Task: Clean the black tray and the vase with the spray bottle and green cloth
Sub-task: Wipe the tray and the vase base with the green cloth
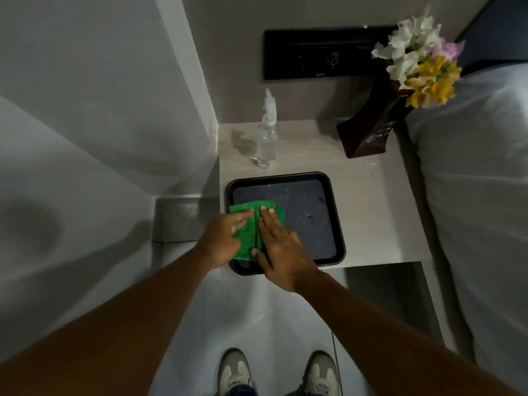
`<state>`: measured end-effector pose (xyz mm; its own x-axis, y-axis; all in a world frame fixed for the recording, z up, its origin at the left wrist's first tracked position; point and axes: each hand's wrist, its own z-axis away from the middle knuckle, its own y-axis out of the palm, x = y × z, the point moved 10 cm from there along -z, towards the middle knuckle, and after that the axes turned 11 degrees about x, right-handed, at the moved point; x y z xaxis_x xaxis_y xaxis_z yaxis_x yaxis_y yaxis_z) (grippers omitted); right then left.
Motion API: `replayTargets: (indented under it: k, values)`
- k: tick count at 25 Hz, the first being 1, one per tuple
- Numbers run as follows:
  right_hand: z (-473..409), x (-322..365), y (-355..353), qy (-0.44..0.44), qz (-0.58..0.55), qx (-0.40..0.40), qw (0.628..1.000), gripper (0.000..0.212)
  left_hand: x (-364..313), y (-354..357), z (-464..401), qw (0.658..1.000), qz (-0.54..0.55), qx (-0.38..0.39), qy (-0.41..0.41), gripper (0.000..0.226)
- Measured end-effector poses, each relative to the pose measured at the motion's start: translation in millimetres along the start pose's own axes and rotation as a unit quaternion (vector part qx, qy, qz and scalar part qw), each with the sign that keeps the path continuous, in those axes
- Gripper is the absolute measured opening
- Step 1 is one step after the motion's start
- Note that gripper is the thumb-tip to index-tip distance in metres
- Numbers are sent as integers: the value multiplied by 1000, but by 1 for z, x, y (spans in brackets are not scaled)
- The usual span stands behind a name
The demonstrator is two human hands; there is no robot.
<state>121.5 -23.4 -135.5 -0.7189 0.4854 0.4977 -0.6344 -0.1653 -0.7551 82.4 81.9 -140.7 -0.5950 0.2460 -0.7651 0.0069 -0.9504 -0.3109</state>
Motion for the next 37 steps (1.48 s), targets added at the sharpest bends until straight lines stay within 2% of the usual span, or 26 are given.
replayTargets:
  k: [2, 5, 10, 12, 16, 18, 20, 21, 23, 25, 27, 29, 31, 33, 35, 37]
  values:
    - [-4, 1, 1, 9, 49, 15, 999, 80, -6, -8, 2, 998, -28, -46, 23, 65]
    - [-8, 2, 6, 27, 108, 47, 993, 85, -22, -12, 5, 979, -178, -77, 63, 61]
    - [-17, 13, 5, 70, 138, 74, 985, 67, -25, -14, -6, 941, -336, -35, 12, 66]
    - [-15, 13, 0, 78, 131, 85, 985, 62, -29, -17, -12, 935, -353, -27, -3, 65]
    - [-24, 20, -4, 62, 117, 119, 984, 50, -39, -26, -20, 951, -304, -42, -45, 49]
    - [-23, 20, -12, 54, 106, 117, 986, 48, -48, -23, -24, 930, -354, -25, -93, 43]
    - [-10, 12, -21, 52, 85, 105, 989, 47, -70, -8, -27, 879, -467, 35, -85, 40]
    - [4, 4, -29, 57, 61, 86, 993, 48, -88, 0, -27, 871, -483, 64, -59, 37]
    - [36, -16, -49, 85, -20, 31, 996, 56, -129, 11, -28, 898, -428, 100, -15, 34]
    - [69, -34, -79, 112, -122, -65, 984, 70, -182, 21, -31, 922, -370, 113, 22, 32]
    - [94, -49, -110, 135, -191, -175, 957, 87, -226, 37, -38, 925, -354, 137, 36, 29]
    - [109, -71, -139, 166, -271, -261, 911, 100, -262, 62, -55, 918, -350, 182, 36, 26]
    - [110, -94, -159, 175, -366, -338, 849, 95, -290, 84, -72, 913, -352, 202, 44, 24]
    - [115, -118, -180, 180, -402, -401, 803, 87, -322, 94, -89, 917, -345, 188, 75, 24]
    - [126, -146, -195, 178, -408, -471, 762, 73, -361, 100, -97, 906, -356, 172, 153, 25]
    - [134, -179, -191, 195, -453, -521, 696, 60, -400, 96, -93, 876, -374, 137, 270, 26]
